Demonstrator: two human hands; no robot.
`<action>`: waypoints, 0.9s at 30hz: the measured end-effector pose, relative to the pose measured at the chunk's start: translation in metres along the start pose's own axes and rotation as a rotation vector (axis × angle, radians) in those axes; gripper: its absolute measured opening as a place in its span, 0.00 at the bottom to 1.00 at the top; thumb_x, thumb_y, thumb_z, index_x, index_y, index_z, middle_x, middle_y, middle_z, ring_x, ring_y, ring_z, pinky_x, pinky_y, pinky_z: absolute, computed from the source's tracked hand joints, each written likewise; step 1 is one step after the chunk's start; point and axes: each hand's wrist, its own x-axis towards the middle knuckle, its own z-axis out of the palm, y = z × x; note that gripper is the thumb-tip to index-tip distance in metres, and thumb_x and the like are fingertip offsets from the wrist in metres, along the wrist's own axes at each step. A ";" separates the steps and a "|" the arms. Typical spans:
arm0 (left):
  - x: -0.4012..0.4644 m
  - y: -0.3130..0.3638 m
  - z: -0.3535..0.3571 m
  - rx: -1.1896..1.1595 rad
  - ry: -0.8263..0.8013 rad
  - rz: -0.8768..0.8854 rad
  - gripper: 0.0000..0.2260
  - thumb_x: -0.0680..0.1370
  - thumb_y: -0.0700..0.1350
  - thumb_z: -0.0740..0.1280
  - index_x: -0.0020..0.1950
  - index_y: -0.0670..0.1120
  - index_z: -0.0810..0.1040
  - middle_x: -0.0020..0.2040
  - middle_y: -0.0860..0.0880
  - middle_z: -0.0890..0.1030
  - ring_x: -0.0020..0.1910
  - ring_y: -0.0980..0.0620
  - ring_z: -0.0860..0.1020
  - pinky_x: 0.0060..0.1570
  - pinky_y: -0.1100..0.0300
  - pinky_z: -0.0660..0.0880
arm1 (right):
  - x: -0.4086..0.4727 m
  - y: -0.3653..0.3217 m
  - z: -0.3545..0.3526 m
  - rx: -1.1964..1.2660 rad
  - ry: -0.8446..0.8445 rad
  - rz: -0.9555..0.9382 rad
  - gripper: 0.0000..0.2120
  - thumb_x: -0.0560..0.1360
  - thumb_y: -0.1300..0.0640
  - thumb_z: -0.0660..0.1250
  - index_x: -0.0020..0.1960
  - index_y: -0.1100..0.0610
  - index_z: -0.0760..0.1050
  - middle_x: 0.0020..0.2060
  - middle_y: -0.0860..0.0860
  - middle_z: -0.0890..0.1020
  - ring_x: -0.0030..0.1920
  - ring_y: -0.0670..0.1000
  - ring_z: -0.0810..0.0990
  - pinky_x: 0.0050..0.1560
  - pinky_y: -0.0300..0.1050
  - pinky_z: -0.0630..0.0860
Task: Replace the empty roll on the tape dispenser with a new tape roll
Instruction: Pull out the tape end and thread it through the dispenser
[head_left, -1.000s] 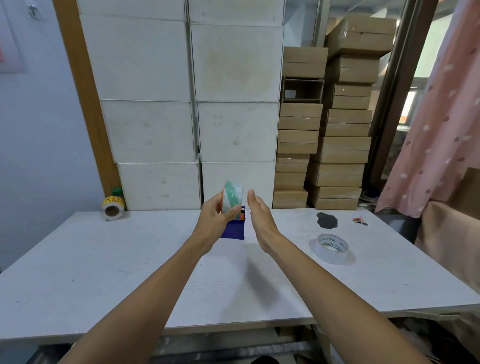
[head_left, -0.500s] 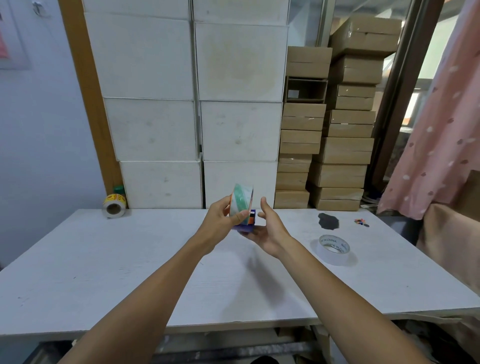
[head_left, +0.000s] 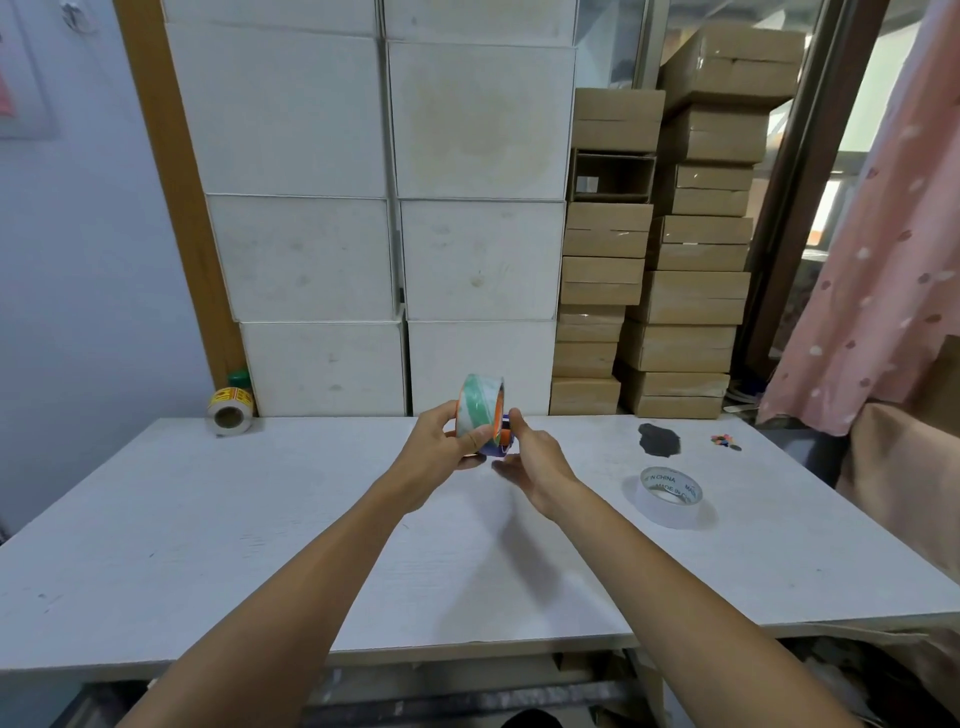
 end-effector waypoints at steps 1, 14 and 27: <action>0.001 -0.001 -0.001 0.009 0.011 -0.003 0.18 0.78 0.43 0.71 0.67 0.40 0.77 0.57 0.40 0.84 0.54 0.45 0.85 0.54 0.51 0.83 | 0.000 0.000 -0.001 -0.095 0.082 -0.043 0.17 0.83 0.45 0.60 0.50 0.56 0.79 0.49 0.56 0.84 0.49 0.52 0.82 0.61 0.50 0.79; 0.001 -0.009 -0.004 0.143 0.106 -0.001 0.16 0.74 0.50 0.75 0.59 0.45 0.84 0.49 0.42 0.87 0.50 0.44 0.86 0.51 0.48 0.84 | 0.010 -0.030 0.001 -0.568 -0.041 -0.553 0.21 0.81 0.42 0.61 0.64 0.55 0.80 0.63 0.50 0.80 0.65 0.49 0.76 0.65 0.43 0.72; -0.010 -0.008 -0.015 0.239 0.115 0.091 0.09 0.78 0.53 0.71 0.57 0.55 0.82 0.50 0.46 0.86 0.50 0.48 0.85 0.48 0.54 0.84 | 0.015 -0.041 0.012 -0.551 -0.052 -0.536 0.10 0.77 0.52 0.72 0.50 0.59 0.84 0.45 0.50 0.86 0.47 0.50 0.84 0.51 0.46 0.80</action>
